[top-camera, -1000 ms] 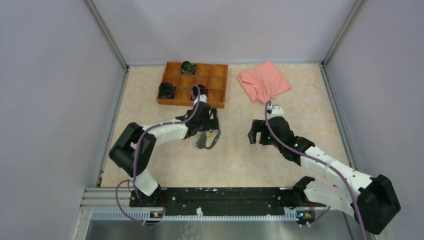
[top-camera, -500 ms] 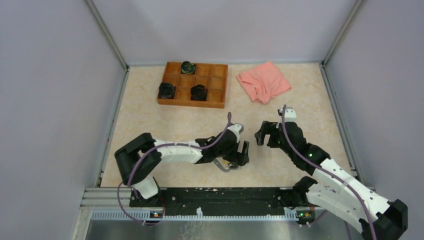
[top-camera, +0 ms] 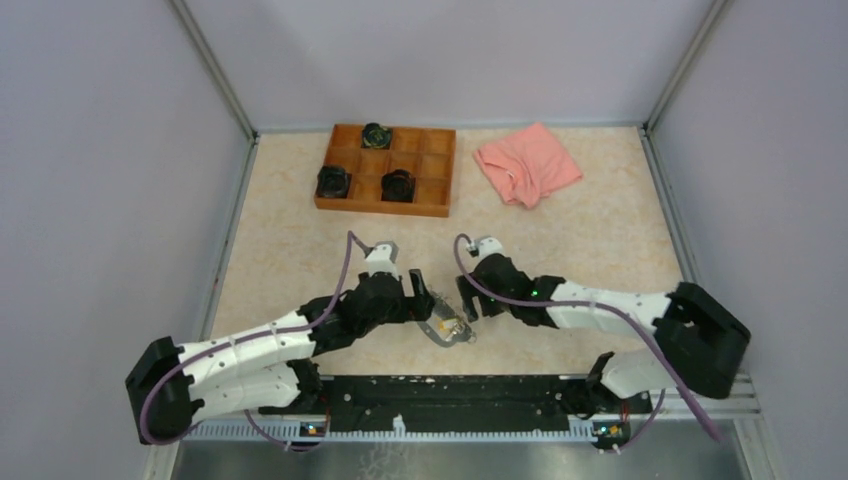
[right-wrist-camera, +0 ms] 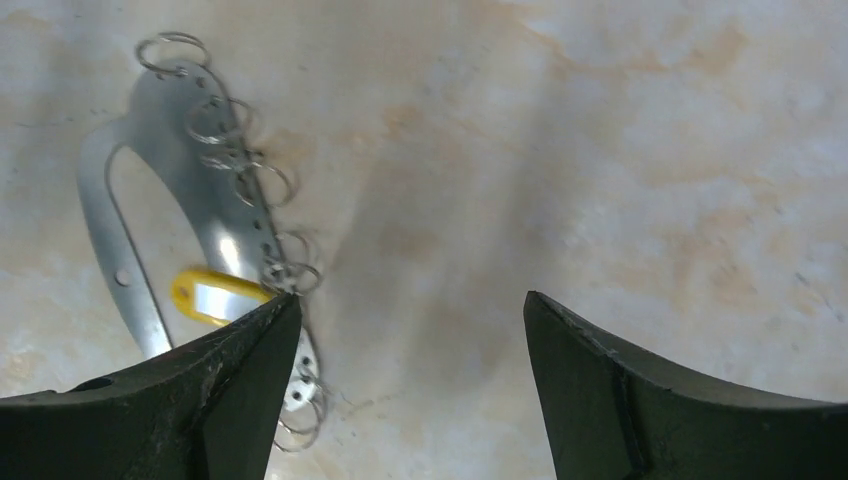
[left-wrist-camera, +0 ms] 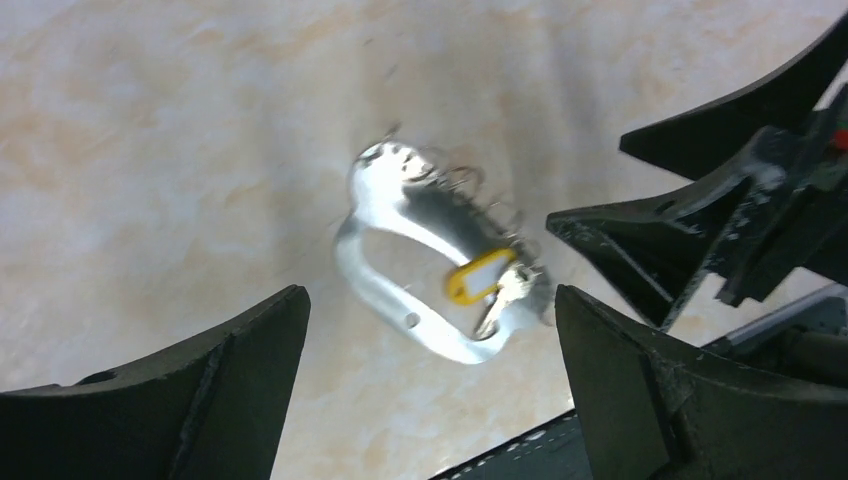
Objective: Remove the keys from the keyring
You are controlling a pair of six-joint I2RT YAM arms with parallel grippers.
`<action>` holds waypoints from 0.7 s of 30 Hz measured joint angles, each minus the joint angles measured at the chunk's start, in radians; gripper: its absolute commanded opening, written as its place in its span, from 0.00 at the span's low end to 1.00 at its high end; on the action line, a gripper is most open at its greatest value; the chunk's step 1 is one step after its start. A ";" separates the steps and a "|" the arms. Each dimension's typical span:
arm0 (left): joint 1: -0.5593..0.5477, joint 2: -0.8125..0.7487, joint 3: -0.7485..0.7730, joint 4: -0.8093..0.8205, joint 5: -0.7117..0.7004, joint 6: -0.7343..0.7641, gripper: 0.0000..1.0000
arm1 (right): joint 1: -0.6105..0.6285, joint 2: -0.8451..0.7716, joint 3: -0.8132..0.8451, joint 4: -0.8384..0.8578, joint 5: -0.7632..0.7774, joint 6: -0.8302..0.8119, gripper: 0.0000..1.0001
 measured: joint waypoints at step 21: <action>0.027 -0.318 -0.236 -0.209 -0.007 -0.168 0.98 | 0.121 0.480 0.357 0.105 -0.008 -0.136 0.28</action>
